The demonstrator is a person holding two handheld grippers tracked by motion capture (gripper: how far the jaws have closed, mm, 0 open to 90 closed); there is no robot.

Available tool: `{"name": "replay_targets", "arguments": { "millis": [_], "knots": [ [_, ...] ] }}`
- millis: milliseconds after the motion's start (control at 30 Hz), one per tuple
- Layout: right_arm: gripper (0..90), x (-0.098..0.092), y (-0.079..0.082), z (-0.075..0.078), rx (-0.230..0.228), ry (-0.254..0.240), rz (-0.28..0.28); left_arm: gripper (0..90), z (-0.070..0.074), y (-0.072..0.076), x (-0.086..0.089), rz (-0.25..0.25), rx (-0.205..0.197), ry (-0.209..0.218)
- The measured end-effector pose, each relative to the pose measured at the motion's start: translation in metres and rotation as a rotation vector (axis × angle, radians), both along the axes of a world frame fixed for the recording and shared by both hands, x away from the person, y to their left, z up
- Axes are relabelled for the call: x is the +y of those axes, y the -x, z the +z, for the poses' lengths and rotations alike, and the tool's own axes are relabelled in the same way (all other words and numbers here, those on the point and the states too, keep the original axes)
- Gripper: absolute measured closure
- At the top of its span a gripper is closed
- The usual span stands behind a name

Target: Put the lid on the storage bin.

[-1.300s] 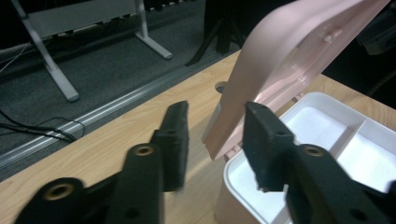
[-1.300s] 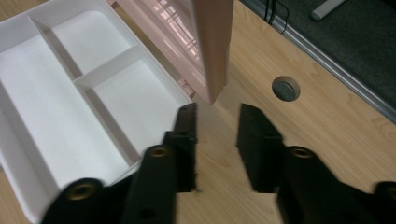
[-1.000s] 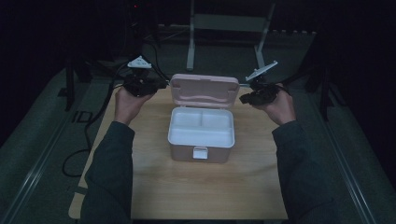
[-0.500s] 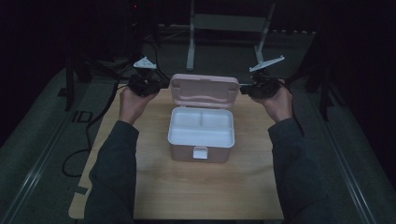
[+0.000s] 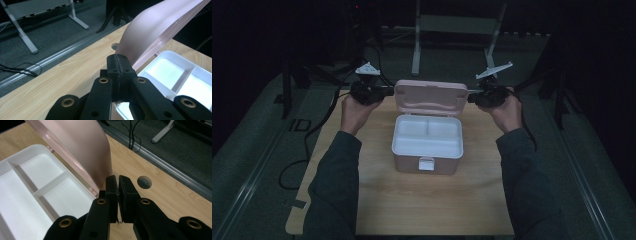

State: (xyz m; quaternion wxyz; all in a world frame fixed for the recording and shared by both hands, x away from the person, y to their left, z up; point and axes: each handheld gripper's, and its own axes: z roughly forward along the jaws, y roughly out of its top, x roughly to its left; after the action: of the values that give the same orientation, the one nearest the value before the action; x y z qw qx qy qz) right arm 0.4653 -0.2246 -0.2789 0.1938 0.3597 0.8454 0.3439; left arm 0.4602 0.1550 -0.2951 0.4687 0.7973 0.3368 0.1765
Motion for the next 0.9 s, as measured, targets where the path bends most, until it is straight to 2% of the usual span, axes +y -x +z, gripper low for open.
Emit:
{"name": "replay_targets", "arguments": {
  "millis": [333, 467, 900],
  "knots": [
    [87.5, 0.000, 0.004, -0.003, -0.001, 0.008, 0.007, 89.6, -0.001, 0.003, 0.000, 0.008, -0.004, 0.006],
    [87.5, 0.001, 0.006, -0.003, -0.003, 0.012, 0.011, 89.6, -0.004, 0.006, 0.001, 0.004, -0.001, 0.026],
    [87.4, 0.000, 0.013, -0.005, -0.004, 0.018, 0.025, 89.6, -0.006, 0.015, 0.001, 0.005, -0.008, 0.015]
  ]
}}
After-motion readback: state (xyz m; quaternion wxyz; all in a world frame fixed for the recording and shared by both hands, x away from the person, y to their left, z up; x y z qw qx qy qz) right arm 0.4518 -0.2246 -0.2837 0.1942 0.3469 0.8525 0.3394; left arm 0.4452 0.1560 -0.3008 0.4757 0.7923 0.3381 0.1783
